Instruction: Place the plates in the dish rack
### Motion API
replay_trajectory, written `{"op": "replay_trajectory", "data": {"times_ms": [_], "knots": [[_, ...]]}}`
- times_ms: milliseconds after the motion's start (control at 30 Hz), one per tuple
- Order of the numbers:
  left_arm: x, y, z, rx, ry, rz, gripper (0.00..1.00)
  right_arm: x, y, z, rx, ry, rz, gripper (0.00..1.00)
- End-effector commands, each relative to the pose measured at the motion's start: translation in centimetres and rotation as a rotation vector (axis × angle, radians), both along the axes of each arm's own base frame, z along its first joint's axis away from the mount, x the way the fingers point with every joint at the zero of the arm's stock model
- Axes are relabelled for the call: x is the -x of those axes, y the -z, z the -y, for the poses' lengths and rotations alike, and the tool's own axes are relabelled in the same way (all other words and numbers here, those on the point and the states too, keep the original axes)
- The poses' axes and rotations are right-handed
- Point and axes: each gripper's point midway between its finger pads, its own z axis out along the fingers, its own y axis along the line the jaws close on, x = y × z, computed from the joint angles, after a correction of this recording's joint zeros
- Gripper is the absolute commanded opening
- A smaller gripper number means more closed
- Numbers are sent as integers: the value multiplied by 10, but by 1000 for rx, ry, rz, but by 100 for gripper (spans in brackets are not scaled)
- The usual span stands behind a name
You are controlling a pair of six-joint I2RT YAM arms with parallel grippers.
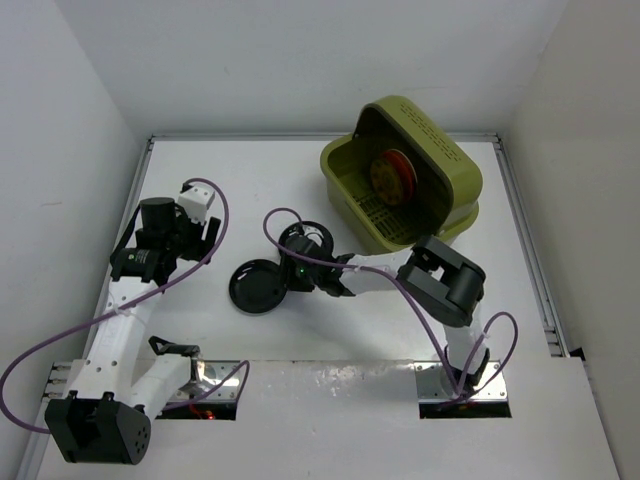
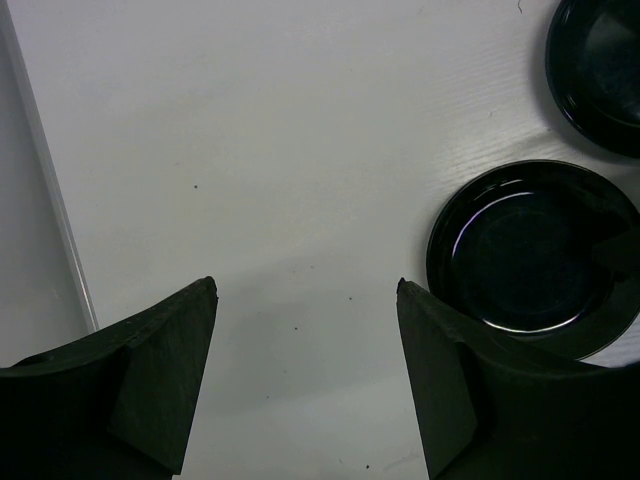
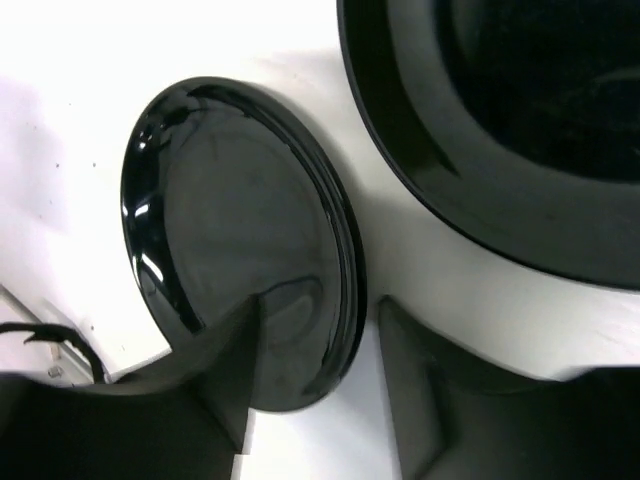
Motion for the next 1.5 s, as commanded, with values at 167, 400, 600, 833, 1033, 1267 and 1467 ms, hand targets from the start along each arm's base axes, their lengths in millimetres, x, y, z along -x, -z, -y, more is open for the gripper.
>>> {"op": "replay_trajectory", "data": {"times_ms": [167,400,600,833,1033,1267,1467], "knots": [[-7,-3,4,14,6,23,77,7,30,5,44,24,-84,16],[-8,-1,0,-13,1,14,77,-5,-33,-17,-19,-136,134,0],[-29,-17,-12,-80,-29,20,78,-33,-168,-24,-26,-283,540,0],[-67,-64,-14,-153,28,40,79,-76,-274,19,133,-303,857,0],[-96,-88,-9,-167,83,46,81,-121,-343,114,327,-146,1015,0],[-148,-63,18,-122,152,-31,81,-154,-367,216,740,14,1091,0],[-197,-52,55,-102,213,-44,78,-167,-351,259,1053,102,1059,0]]}}
